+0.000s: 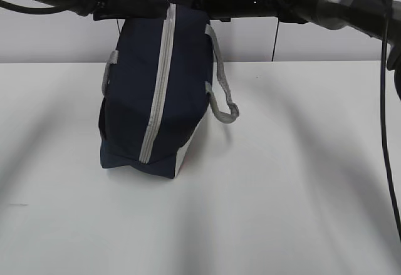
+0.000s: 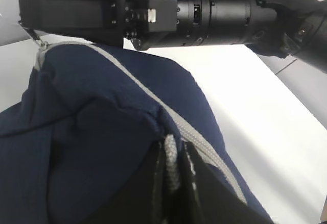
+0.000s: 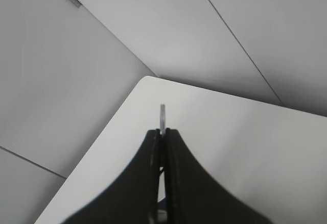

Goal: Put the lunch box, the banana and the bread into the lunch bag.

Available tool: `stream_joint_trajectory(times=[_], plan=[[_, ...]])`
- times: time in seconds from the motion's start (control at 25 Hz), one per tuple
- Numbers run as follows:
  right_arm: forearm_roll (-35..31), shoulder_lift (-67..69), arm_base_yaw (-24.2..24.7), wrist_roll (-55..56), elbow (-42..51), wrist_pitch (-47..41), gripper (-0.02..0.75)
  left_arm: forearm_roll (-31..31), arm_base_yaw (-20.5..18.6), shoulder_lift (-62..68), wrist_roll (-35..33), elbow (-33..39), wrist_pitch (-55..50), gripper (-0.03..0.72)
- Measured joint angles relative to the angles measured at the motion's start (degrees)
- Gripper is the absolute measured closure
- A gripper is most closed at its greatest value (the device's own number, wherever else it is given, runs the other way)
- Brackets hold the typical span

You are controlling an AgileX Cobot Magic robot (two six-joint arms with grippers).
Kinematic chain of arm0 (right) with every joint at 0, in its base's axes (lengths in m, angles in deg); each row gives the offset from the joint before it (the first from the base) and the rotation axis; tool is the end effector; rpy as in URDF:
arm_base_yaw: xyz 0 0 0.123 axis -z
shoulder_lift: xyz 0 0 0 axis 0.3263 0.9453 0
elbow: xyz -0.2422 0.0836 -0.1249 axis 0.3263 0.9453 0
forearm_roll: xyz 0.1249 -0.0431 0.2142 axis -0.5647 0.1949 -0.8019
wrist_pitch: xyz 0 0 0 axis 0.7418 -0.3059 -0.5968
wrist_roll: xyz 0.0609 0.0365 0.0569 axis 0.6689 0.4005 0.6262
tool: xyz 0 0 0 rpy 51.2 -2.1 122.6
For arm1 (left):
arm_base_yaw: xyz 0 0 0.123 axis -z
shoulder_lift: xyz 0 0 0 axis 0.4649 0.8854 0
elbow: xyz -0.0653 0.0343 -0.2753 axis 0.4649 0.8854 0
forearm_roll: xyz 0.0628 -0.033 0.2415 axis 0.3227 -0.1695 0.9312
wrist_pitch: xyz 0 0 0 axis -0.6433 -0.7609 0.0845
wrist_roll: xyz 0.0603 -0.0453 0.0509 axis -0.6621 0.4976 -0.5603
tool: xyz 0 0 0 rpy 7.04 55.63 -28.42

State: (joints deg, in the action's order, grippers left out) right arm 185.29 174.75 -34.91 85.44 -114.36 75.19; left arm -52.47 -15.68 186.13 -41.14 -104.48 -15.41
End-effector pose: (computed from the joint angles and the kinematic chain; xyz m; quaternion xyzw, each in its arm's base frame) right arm 0.5281 0.2084 0.2453 -0.1225 0.7590 0.4563 0.4479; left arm 0.3799 -0.1463 0.3127 0.2268 0.8208 -0.3925 0.3474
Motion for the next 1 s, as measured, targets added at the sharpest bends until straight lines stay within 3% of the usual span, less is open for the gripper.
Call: stream_joint_trajectory(times=[0.2,0.36,0.48,0.56,0.88,1.0], plan=[[0.3,0.1,0.3,-0.1,-2.4,0.7,0.695,0.0,0.0,0.0,0.0,0.0,0.2,0.675],[1.3,0.1,1.5,-0.1,-4.9,2.7,0.528,-0.1,0.1,0.0,0.6,0.0,1.9,0.676],[5.9,0.2,2.2,0.4,-7.8,5.8,0.388,-0.1,0.1,0.0,1.7,0.0,3.5,0.676],[8.0,0.2,2.2,1.6,-10.0,8.1,0.35,-0.5,0.2,0.1,2.2,0.0,4.4,0.675],[8.0,-4.4,2.5,2.6,-12.1,15.4,0.328,-4.7,0.2,4.7,2.7,0.0,11.2,0.662],[8.0,-6.2,2.5,2.8,-12.1,17.4,0.328,-5.3,0.2,6.3,2.7,0.0,11.9,0.572]])
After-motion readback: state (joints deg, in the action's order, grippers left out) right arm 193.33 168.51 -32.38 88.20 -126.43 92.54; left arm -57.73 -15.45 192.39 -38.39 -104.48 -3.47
